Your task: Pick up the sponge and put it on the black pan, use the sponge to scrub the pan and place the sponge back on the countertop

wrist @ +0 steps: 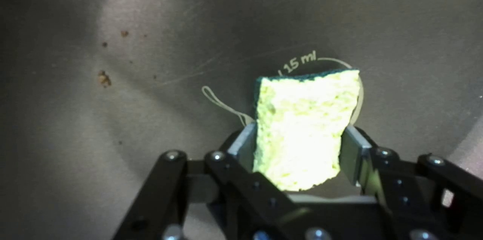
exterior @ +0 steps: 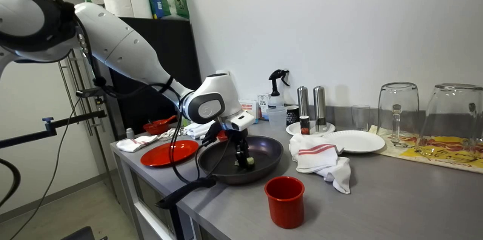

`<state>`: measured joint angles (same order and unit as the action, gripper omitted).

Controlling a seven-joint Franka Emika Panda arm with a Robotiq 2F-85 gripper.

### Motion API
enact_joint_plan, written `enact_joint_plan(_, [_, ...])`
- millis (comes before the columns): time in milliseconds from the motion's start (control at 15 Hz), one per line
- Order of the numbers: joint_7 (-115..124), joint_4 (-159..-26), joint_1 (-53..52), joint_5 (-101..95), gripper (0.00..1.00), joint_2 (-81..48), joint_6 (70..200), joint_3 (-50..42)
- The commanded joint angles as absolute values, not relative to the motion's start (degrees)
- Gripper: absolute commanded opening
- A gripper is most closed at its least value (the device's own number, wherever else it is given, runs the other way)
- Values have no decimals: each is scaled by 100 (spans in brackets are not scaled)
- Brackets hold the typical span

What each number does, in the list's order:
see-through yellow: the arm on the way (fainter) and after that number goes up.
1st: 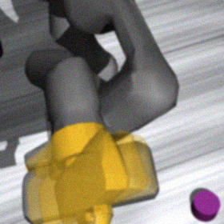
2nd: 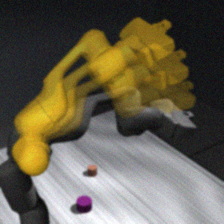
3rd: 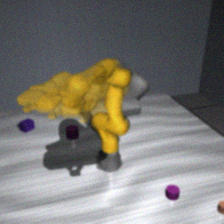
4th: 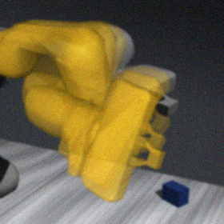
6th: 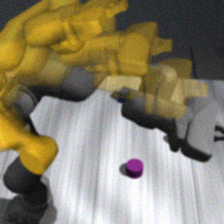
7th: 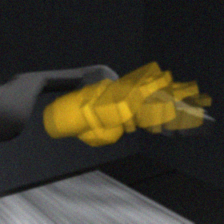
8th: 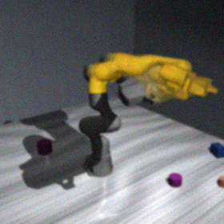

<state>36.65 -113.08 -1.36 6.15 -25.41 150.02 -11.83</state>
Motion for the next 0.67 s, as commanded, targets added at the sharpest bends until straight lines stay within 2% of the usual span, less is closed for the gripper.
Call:
enact_joint_plan(0, [3663, -11309, -143, 505, 28, -2614, 14977, -1185])
enact_joint_plan(600, [3376, -11351, -198, 474, 28, -2136, 14945, -1068])
